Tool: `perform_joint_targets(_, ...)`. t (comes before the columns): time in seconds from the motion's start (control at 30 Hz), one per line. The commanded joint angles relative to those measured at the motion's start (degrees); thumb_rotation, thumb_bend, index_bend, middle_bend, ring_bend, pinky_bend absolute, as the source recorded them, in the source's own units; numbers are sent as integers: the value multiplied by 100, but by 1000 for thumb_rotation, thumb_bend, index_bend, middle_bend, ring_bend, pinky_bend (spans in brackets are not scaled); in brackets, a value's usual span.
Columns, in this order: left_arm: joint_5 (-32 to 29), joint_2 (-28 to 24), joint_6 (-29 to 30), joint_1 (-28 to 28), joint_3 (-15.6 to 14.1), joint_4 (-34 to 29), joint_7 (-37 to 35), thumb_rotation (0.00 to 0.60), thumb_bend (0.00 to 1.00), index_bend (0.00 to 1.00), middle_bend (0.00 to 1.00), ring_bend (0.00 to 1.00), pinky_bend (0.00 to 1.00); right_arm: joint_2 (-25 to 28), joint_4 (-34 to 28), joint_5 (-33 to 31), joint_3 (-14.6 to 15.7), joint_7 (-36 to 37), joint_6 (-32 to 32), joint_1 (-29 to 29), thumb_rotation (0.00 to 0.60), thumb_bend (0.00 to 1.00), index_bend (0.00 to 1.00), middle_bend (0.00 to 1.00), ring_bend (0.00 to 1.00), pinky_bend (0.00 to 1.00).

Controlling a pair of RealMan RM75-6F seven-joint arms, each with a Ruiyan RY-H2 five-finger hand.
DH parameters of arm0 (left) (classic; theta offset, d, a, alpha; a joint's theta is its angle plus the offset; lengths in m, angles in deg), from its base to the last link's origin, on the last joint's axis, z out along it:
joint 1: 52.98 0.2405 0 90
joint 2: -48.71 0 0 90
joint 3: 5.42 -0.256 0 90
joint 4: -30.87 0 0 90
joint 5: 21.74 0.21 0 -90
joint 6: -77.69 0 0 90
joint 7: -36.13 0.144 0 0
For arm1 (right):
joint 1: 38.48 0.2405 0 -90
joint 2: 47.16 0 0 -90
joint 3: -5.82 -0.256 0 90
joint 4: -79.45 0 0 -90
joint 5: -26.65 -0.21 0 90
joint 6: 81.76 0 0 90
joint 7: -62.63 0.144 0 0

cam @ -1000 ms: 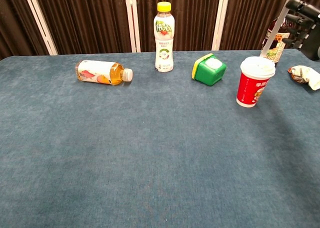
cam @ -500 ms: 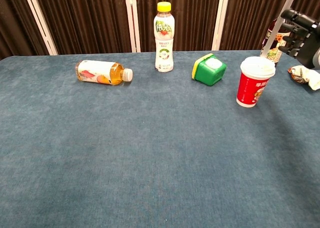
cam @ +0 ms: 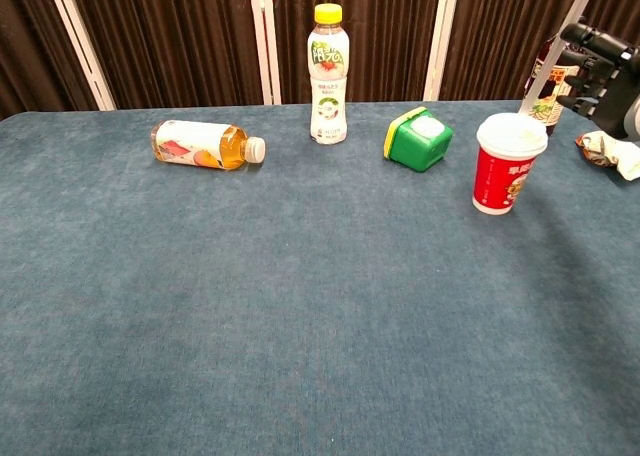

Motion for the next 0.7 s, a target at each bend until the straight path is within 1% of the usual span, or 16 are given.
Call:
perform_joint_targets(0.03,1,1,-1,-1,0,-1,2,600,46,0,0,0,0,3,24,-16,-7,2,-19,0,600,432,590,111,0,0)
perform_joint_targets(0.27,-3,2,-1,-3,3,-5,9,600,45,0,0,0,0,43,30,-36,-65,37,-68,-16,600,431,590,114,0,0)
perform_joint_targets(0.7,-5,1,-1,-2,0,-7,8,600,46,0,0,0,0,96,-94,-9,-69,22,-49,-72,600,432,589,116,0,0)
